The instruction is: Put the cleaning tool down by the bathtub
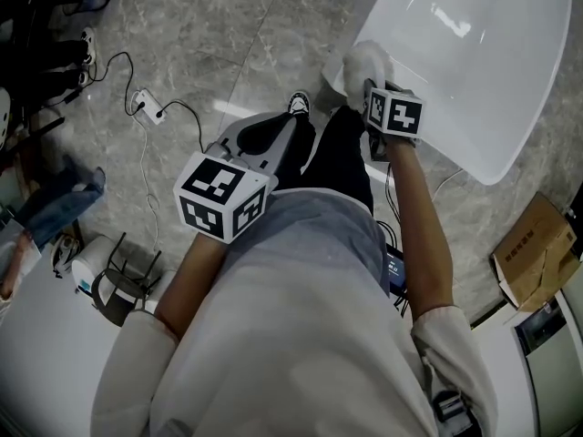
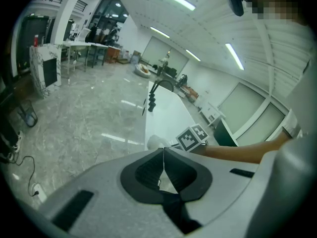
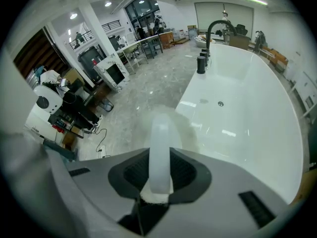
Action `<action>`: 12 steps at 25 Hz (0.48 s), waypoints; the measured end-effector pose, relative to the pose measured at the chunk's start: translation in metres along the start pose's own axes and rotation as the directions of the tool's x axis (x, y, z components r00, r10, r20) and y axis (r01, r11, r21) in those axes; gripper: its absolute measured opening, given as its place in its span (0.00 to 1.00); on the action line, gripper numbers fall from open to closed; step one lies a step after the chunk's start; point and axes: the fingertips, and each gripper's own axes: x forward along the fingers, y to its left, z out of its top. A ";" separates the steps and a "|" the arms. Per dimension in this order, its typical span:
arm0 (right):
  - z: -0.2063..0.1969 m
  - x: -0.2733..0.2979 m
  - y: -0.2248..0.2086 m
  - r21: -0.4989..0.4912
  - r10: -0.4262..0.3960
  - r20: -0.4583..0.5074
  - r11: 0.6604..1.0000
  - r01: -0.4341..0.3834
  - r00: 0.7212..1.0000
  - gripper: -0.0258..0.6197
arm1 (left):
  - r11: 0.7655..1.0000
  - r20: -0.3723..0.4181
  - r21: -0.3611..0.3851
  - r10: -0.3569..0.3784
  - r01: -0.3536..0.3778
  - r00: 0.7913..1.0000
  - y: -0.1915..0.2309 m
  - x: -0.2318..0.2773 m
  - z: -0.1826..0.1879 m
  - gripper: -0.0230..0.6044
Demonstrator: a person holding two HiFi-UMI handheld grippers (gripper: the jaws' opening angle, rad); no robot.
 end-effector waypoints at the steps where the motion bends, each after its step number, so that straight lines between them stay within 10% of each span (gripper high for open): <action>1: 0.000 0.003 0.000 0.000 0.001 -0.003 1.000 -0.001 1.000 0.15 | 1.000 -0.001 -0.003 0.001 -0.001 1.000 0.001 0.000 0.000 0.05; 12: -0.003 0.025 -0.003 0.032 -0.003 -0.035 0.999 0.004 0.999 0.15 | 1.000 -0.022 0.002 0.023 -0.023 0.999 0.011 -0.003 -0.001 0.05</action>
